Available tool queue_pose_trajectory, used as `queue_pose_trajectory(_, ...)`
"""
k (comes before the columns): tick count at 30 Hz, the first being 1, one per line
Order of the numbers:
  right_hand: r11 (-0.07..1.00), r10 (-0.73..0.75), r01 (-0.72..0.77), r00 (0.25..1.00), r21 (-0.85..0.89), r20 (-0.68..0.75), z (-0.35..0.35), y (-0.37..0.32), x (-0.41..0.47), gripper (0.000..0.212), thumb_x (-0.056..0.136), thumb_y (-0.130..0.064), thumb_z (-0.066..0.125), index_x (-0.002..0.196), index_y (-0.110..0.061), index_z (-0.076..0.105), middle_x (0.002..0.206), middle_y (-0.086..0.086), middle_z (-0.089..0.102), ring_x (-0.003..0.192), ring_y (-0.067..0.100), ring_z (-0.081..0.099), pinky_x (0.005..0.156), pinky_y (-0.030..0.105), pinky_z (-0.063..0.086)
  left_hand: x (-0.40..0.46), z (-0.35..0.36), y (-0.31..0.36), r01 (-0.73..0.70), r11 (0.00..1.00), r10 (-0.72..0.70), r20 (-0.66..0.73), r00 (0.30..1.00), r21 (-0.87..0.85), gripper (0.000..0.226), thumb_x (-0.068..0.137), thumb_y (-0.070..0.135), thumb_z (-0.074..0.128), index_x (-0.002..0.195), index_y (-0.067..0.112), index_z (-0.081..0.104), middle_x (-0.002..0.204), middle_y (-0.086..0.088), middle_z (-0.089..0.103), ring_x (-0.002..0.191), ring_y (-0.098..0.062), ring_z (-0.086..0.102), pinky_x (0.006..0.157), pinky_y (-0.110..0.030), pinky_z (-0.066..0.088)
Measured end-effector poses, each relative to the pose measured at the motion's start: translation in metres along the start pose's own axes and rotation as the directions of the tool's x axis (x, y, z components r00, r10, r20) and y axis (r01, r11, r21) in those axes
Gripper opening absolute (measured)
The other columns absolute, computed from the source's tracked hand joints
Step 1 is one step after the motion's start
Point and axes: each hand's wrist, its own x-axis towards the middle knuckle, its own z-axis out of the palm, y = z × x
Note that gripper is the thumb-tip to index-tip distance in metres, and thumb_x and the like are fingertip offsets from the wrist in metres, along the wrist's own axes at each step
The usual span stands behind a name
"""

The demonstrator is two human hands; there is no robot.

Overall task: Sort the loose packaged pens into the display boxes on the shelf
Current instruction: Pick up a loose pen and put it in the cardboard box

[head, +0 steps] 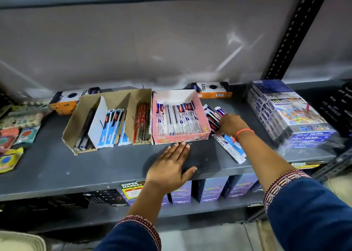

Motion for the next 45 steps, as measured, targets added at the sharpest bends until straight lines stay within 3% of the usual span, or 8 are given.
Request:
queue_pose_trajectory(6,0.995,0.075,-0.079,0.995,0.057,0.065,-0.006,-0.004,-0.003,0.018,0.079,-0.011,0.067,0.092,-0.002,0.06,0.085,0.013,0.055,0.066,0.025,0.054,0.07,0.028,0.042,-0.001,0.0,-0.002,-0.006,0.999,0.005,-0.007,1.0,-0.041,0.067,0.094,0.057,0.022,0.147,0.022,0.0,0.157,0.003,0.002,0.141,-0.012,-0.003,0.111,-0.025,-0.009)
queue_pose_trajectory(11,0.982,0.098,-0.1,0.995,0.158,0.021,-0.008,0.008,-0.002,0.027,0.082,-0.011,0.06,0.105,0.004,0.06,0.1,0.022,0.062,0.079,0.028,0.049,0.072,0.028,0.038,-0.001,0.0,-0.001,-0.008,0.999,0.007,-0.005,1.0,-0.044,0.067,0.094,0.056,0.022,0.147,0.022,-0.001,0.157,0.003,0.001,0.141,-0.011,-0.005,0.111,-0.024,-0.009)
queue_pose_trajectory(16,0.954,0.078,-0.051,0.993,0.297,-0.083,-0.01,0.016,-0.008,0.007,0.082,-0.003,0.059,0.089,-0.004,0.061,0.096,0.02,0.062,0.093,0.031,0.056,0.087,0.034,0.047,-0.001,-0.002,-0.001,-0.008,0.999,0.008,0.006,1.0,-0.035,0.066,0.095,0.055,0.021,0.147,0.021,-0.001,0.157,0.002,0.0,0.141,-0.012,-0.004,0.11,-0.024,-0.01)
queue_pose_trajectory(18,0.873,0.125,-0.041,0.982,0.486,-0.141,-0.012,0.018,-0.012,0.012,0.081,0.001,0.063,0.092,-0.002,0.066,0.089,0.013,0.063,0.089,0.024,0.056,0.084,0.03,0.048,-0.001,-0.001,-0.001,-0.01,0.999,0.01,0.022,1.0,-0.032,0.066,0.095,0.055,0.019,0.147,0.021,-0.003,0.157,0.002,-0.002,0.141,-0.012,-0.006,0.11,-0.025,-0.01)
queue_pose_trajectory(23,0.496,0.035,0.067,0.995,0.866,-0.097,-0.023,0.003,-0.048,0.034,0.081,0.01,0.059,0.063,-0.018,0.06,0.039,-0.011,0.062,0.051,0.006,0.05,0.046,0.013,0.038,0.0,0.001,-0.001,-0.011,1.0,0.01,0.032,0.999,0.008,0.068,0.094,0.057,0.015,0.147,0.019,-0.003,0.156,0.0,-0.002,0.141,-0.013,-0.006,0.113,-0.029,-0.007)
queue_pose_trajectory(32,0.143,-0.22,0.22,0.958,0.965,-0.185,-0.034,-0.035,-0.128,0.025,0.08,0.01,0.06,0.072,-0.013,0.064,0.049,-0.009,0.07,0.045,-0.002,0.062,0.045,0.01,0.049,0.0,0.002,-0.002,-0.033,0.999,0.033,-0.039,0.999,-0.004,0.098,0.072,0.072,-0.016,0.147,0.015,0.009,0.155,-0.002,0.013,0.141,-0.015,0.007,0.111,-0.025,0.0)
queue_pose_trajectory(36,0.06,-0.247,0.311,0.925,0.949,-0.288,-0.042,-0.044,-0.151,0.026,0.079,0.014,0.059,0.074,-0.011,0.066,0.053,-0.007,0.072,0.048,0.0,0.065,0.047,0.01,0.05,0.001,0.006,-0.003,-0.03,0.999,0.03,-0.019,0.999,-0.021,0.108,0.065,0.075,-0.027,0.147,0.016,0.009,0.156,-0.003,0.012,0.142,-0.016,0.006,0.115,-0.028,0.004)
queue_pose_trajectory(45,0.02,-0.27,0.368,0.897,0.93,-0.349,-0.051,-0.05,-0.168,0.023,0.078,0.012,0.059,0.074,-0.009,0.067,0.056,-0.005,0.074,0.05,0.003,0.068,0.048,0.012,0.051,0.001,0.002,-0.001,-0.006,1.0,0.006,0.031,1.0,0.001,0.065,0.096,0.053,0.018,0.148,0.017,0.001,0.157,-0.001,0.002,0.142,-0.015,-0.003,0.115,-0.03,0.0)
